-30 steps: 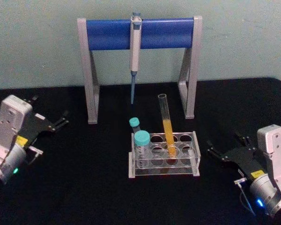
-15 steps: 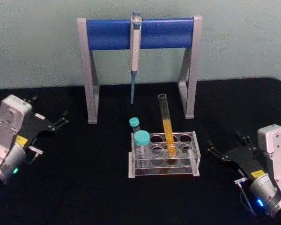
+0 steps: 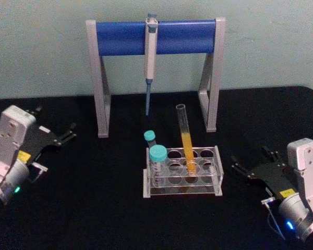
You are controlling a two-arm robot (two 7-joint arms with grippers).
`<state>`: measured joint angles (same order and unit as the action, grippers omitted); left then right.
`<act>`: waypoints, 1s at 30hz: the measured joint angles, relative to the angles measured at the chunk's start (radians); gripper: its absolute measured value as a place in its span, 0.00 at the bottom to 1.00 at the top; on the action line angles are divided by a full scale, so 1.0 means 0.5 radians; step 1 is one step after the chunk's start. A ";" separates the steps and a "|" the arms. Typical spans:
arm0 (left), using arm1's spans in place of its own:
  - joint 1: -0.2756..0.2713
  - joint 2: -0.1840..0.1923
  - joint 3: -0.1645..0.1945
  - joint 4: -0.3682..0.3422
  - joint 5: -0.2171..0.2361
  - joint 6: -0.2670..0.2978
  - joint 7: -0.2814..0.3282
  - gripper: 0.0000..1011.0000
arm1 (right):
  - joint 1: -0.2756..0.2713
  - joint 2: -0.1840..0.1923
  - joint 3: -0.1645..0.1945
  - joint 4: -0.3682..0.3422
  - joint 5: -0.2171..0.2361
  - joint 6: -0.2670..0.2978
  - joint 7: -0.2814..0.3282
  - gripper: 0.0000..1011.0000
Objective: Pick up the test tube from the test tube rack, shake it, then place it back into the test tube rack.
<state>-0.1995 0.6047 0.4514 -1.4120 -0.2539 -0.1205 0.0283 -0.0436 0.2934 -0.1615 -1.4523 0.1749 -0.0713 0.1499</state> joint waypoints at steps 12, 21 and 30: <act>0.000 0.000 0.000 0.000 0.000 0.000 0.000 0.99 | 0.000 0.000 0.000 0.000 0.001 0.000 -0.001 0.99; 0.000 0.000 0.000 0.000 0.000 0.000 0.000 0.99 | 0.000 0.000 0.000 0.000 0.001 0.000 -0.001 0.99; 0.000 0.000 0.000 0.000 0.000 0.000 0.000 0.99 | 0.000 0.000 0.000 0.000 0.001 0.000 -0.001 0.99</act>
<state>-0.1996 0.6047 0.4514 -1.4120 -0.2539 -0.1205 0.0283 -0.0436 0.2934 -0.1615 -1.4525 0.1753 -0.0713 0.1496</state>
